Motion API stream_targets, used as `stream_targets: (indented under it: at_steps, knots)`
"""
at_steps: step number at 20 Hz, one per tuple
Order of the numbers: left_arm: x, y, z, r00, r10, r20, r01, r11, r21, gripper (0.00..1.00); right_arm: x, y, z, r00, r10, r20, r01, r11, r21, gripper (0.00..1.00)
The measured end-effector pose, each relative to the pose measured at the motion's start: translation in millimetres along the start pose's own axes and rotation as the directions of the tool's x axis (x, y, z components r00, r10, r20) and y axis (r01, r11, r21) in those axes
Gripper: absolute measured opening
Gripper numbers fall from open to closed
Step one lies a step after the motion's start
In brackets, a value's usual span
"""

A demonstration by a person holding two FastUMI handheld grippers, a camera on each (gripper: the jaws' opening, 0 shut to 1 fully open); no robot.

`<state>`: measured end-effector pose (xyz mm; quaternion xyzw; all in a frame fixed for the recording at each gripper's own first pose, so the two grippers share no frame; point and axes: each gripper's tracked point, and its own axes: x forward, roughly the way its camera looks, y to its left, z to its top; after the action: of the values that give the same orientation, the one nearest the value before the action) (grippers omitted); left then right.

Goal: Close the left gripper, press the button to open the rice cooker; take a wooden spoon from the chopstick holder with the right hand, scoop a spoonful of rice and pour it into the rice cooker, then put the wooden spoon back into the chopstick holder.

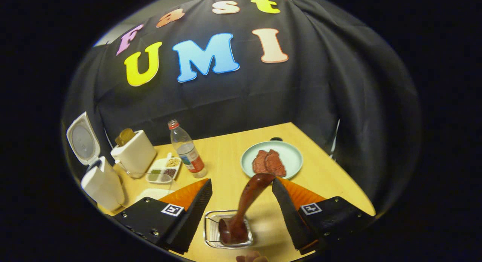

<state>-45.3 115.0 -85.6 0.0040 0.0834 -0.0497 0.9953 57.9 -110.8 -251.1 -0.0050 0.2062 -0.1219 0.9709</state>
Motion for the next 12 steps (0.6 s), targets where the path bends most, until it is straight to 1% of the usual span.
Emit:
stream_targets:
  at_steps: [1, 3, 6, 10, 12]
  knots:
    - [3, -2, 2, 1.0, -0.008, 0.006, 0.008, 1.0, -0.003, 0.97, -13, -2, 12, 1.0, 0.006, 0.027, -0.005, 1.0, -0.028, 1.0]
    - [8, -4, 11, 1.0, -0.016, 0.026, 0.016, 1.0, -0.009, 0.97, -43, -3, 39, 0.994, 0.018, 0.103, -0.011, 0.997, -0.071, 1.0]
    - [17, 7, 27, 0.999, 0.005, 0.054, -0.004, 1.0, -0.018, 0.96, -83, 4, 70, 0.983, 0.04, 0.18, -0.03, 0.998, -0.056, 0.99]
    - [35, 44, 49, 0.997, 0.051, 0.06, -0.05, 0.998, -0.031, 0.96, -110, 21, 107, 0.965, 0.076, 0.25, -0.072, 0.997, -0.026, 0.99]
    - [44, 75, 65, 0.993, 0.095, 0.068, -0.093, 0.995, -0.03, 0.97, -117, 30, 121, 0.957, 0.09, 0.275, -0.089, 0.996, -0.016, 0.99]
